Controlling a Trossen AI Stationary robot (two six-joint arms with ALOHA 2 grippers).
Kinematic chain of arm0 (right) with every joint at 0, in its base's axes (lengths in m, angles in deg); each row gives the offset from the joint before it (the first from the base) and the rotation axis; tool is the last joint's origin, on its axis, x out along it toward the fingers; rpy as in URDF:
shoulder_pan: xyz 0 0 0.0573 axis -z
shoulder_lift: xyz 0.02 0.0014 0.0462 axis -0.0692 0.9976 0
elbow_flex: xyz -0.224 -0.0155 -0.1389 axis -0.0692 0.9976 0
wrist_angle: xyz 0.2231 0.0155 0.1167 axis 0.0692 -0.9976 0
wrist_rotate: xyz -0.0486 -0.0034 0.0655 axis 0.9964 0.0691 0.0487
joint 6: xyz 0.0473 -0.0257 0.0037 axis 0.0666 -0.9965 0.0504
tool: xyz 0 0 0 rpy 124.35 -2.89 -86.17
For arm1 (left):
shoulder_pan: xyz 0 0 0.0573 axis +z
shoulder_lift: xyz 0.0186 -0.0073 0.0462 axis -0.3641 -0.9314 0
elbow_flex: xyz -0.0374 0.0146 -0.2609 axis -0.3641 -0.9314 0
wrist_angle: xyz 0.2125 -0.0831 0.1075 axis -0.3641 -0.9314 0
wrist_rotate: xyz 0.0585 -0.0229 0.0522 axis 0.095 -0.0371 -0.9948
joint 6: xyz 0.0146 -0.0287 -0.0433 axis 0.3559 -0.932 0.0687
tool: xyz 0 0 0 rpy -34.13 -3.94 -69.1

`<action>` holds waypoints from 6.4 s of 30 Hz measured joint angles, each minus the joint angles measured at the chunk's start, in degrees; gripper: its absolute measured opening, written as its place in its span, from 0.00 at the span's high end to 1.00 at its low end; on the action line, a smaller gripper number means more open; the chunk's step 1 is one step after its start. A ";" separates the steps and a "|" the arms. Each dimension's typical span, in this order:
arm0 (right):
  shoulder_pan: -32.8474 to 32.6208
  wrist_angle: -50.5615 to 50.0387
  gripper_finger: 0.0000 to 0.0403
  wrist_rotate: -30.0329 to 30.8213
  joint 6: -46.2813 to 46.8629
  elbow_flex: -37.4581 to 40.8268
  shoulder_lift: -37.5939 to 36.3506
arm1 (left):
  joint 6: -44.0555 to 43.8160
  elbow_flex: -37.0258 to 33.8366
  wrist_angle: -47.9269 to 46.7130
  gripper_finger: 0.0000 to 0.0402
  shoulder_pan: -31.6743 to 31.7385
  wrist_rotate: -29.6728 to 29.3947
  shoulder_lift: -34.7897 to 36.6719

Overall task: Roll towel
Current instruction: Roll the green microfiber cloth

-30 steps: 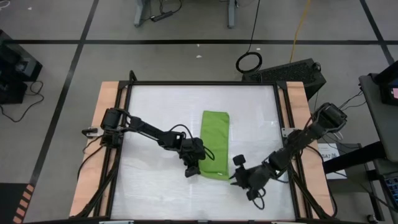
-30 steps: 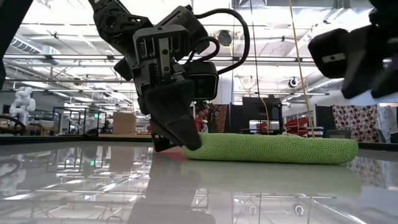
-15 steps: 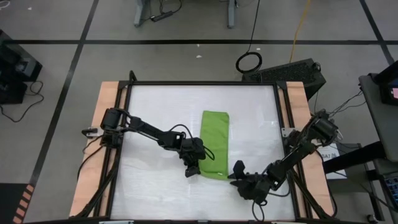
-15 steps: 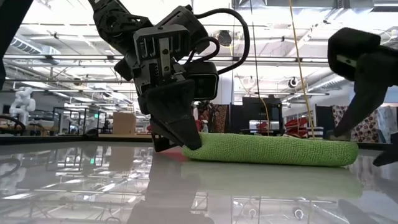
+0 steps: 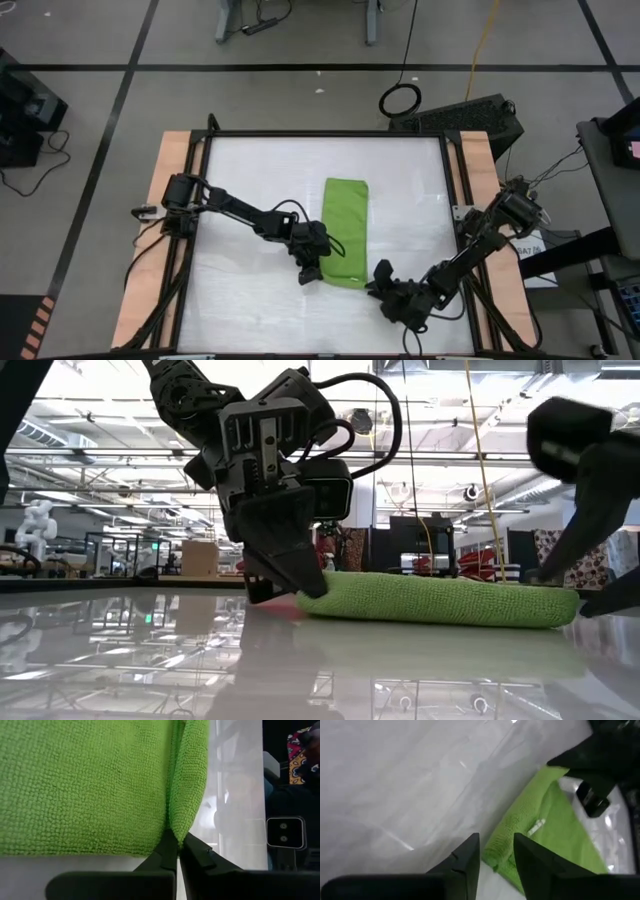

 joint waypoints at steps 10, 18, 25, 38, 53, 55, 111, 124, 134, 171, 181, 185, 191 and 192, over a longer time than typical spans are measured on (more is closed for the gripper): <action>4.53 -4.05 0.86 -5.02 6.61 -1.12 0.23 | 0.04 0.00 0.82 0.98 -0.38 0.63 0.00; 7.16 -7.57 0.99 -6.97 10.45 -2.97 -2.21 | 2.44 0.00 -0.16 0.98 -1.89 1.21 0.00; 11.49 -11.32 1.00 -21.22 21.19 -3.01 -10.72 | 6.63 0.00 -0.88 0.93 -2.94 0.79 0.03; 21.18 -8.43 1.00 -45.01 34.21 -2.53 -11.24 | 20.38 0.01 -1.67 0.71 -7.21 -13.40 7.13; 25.39 -7.12 1.00 -50.55 38.39 -2.64 -7.50 | 41.71 -0.04 -7.32 0.64 -18.73 -41.06 9.91; 25.52 -6.41 1.00 -50.92 38.68 -2.62 -7.50 | 45.91 -0.04 -5.82 0.63 -20.51 -43.95 9.81; 25.48 -5.61 0.96 -51.92 37.77 -2.64 -8.71 | 23.28 0.00 -1.49 0.98 -8.04 -13.33 1.14; 15.57 -8.57 0.53 -30.96 14.92 -2.65 -13.72 | 13.51 -0.04 -1.59 0.98 -2.97 -5.77 1.09; 8.76 -8.22 0.63 -15.97 5.86 -2.70 -7.86 | 10.59 -0.04 -4.62 0.98 -1.14 -5.54 1.09; 7.58 -5.79 0.70 -7.57 -3.93 -6.97 1.40 | 9.05 -0.04 -5.98 0.98 0.09 -4.18 1.11; 10.86 -6.28 0.78 -8.96 1.70 -6.81 1.42 | 9.07 -0.07 -6.01 0.97 0.00 -2.62 1.11; 12.11 -7.47 0.94 -12.45 6.14 -6.82 1.44 | 9.03 -0.09 -6.00 0.93 -0.13 -0.23 1.11; 13.31 -9.13 0.98 -18.61 13.00 -6.88 0.96 | 7.52 -0.09 -6.60 0.86 -1.60 1.48 2.42; 13.50 -9.15 0.99 -19.89 13.63 -6.88 0.78 | 7.50 -0.09 -7.37 0.86 -1.83 1.53 2.97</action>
